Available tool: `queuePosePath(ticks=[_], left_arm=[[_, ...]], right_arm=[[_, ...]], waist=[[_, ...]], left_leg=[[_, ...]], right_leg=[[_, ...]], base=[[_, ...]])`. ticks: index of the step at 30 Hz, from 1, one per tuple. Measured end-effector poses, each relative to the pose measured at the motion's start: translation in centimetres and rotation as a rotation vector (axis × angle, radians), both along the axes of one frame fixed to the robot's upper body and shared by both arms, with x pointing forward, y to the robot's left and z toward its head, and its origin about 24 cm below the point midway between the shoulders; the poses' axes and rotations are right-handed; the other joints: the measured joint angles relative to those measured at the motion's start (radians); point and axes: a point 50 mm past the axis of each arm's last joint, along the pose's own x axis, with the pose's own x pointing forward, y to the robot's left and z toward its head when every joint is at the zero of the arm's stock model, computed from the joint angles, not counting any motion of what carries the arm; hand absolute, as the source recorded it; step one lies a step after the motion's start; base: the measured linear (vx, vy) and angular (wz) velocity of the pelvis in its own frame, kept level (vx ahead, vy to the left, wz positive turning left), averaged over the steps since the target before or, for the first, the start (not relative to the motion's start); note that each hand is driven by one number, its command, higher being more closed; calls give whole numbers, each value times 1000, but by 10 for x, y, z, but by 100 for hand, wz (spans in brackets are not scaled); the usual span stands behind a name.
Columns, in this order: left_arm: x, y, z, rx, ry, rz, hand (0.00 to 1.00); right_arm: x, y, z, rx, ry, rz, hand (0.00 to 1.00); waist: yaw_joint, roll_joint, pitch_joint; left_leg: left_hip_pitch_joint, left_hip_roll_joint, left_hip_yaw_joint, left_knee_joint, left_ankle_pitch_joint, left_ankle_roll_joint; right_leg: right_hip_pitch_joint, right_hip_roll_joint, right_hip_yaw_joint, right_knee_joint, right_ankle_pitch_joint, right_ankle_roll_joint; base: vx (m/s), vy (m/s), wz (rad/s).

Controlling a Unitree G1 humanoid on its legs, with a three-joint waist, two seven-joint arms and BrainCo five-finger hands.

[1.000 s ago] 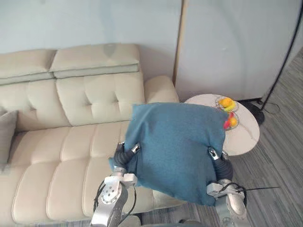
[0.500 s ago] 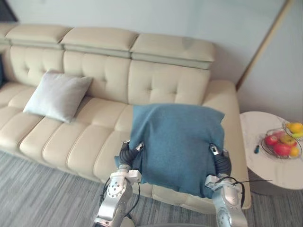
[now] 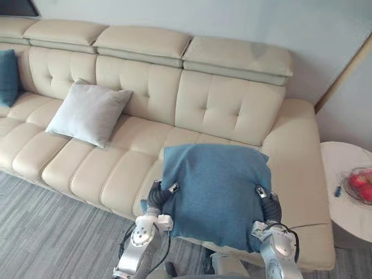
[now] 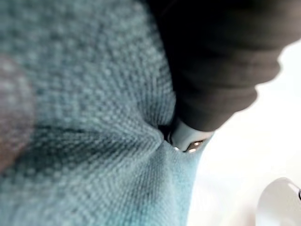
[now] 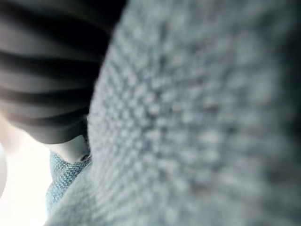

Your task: Pick up cushions and gather them together orderly.

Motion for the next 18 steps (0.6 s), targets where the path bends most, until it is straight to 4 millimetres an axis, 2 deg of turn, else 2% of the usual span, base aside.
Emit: queuePosePath(ticks=[1,2,4,5,8,9,10,11,13,15,18], left_arm=[[0,-2,1,-11,-3,-3,100],[0,-3,1,-15,-5,-8,100],[-2,-4,3,-28,-16,-16,100],[-2,-4,4,-30,-17,-15,100],[-1,-4,9,-38,-43,-12,100],[-1,-4,9,-38,-41,-13,100],[-2,-4,9,-39,-38,-11,100],[-5,-3,6,-36,-27,-9,100],[-7,-2,5,-28,-19,-8,100],[-8,-1,4,-21,-14,-10,100],[-10,0,2,-16,-6,-10,100]], right_arm=[[-3,-1,7,-8,-24,-3,100],[-5,-2,10,-14,-37,-3,100],[-6,-3,22,-28,-84,-1,100],[-5,-3,24,-28,-90,-1,100],[-3,-3,26,-30,-106,-1,100],[-4,-3,25,-30,-98,-6,100],[-5,-3,24,-33,-93,-6,100],[-6,-3,20,-34,-78,-4,100],[-8,-1,16,-22,-56,-9,100],[-8,0,15,-24,-51,-9,100],[-9,1,12,-45,-33,-5,100]], waist=[[1,1,2],[7,1,3],[32,0,3],[35,-3,0],[48,2,-5],[49,9,-10],[50,16,-16],[52,20,-27],[49,-9,-40],[45,-25,-43],[44,-29,-46]], left_leg=[[-38,37,11,139,-6,-4],[-57,57,13,214,-6,-4],[-126,122,3,441,-17,3],[-135,131,3,448,-23,9],[-130,141,-42,292,-43,12],[-107,130,-87,180,-22,6],[-86,121,-134,107,43,7],[-62,106,-186,74,40,-46],[-51,79,-171,33,40,-46],[-21,54,-128,-24,40,-46],[28,20,-90,-72,41,-44]], right_leg=[[50,14,-9,-27,-1,-2],[74,20,-9,-41,-1,-2],[149,44,17,-87,-16,-23],[155,44,26,-93,-16,-24],[159,40,94,-99,-15,-23],[157,42,120,-95,-17,-15],[155,47,143,-91,-22,2],[151,51,180,-92,-25,28],[132,27,225,-109,-10,55],[125,4,265,-136,8,84],[135,-26,301,-151,21,106]], base=[[358,-114,31],[282,-107,12],[250,-20,-30],[229,45,-53],[152,132,-62],[108,187,-55],[129,267,-80],[116,255,-71],[82,242,-54],[16,195,-44],[-4,151,-37]])
